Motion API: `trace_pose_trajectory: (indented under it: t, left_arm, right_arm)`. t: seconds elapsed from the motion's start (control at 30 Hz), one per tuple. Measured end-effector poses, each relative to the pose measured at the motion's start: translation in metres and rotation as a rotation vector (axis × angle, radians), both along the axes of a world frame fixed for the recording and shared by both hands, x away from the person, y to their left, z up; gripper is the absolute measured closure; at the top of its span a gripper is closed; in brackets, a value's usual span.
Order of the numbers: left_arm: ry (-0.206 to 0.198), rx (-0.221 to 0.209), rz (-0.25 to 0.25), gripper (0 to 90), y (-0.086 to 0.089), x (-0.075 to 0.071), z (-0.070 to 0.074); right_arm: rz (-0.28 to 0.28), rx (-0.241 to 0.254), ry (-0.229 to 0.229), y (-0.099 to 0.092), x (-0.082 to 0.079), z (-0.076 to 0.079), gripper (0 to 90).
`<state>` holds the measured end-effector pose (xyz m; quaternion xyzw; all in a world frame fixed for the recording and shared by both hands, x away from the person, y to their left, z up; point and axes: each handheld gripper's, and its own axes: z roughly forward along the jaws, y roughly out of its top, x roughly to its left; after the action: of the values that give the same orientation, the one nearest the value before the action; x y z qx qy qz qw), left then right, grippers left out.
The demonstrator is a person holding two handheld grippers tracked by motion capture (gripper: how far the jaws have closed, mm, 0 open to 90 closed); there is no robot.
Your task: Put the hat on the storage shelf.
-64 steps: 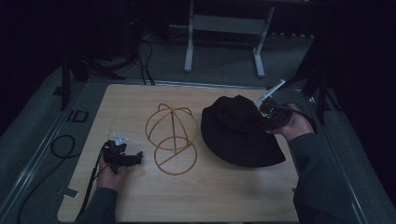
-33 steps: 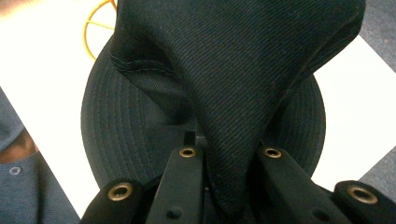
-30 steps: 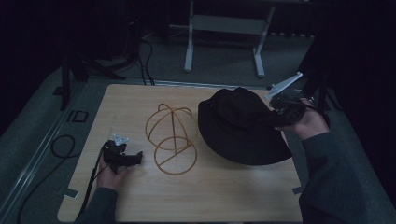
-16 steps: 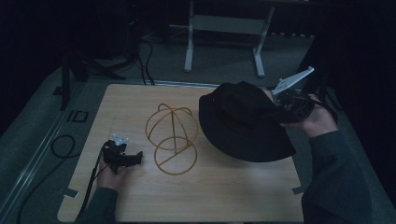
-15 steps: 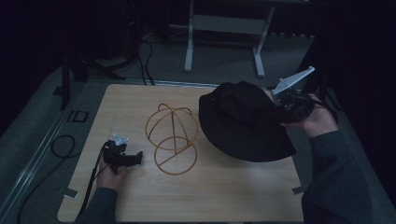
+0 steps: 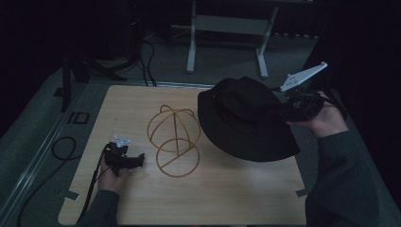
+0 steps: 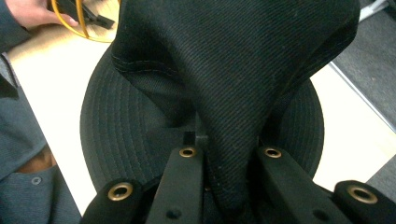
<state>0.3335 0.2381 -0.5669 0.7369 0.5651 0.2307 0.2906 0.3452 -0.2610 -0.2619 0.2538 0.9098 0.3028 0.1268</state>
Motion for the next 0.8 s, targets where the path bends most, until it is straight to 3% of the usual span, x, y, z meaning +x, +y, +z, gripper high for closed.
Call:
trace_pose_trajectory:
  t: [0.8]
  left_arm:
    - [0.001, 0.000, 0.000, 1.5, 0.000, 0.000, 0.000]
  right_arm:
    - [0.056, 0.069, -0.038, 0.004, -0.005, 0.016, 85.6]
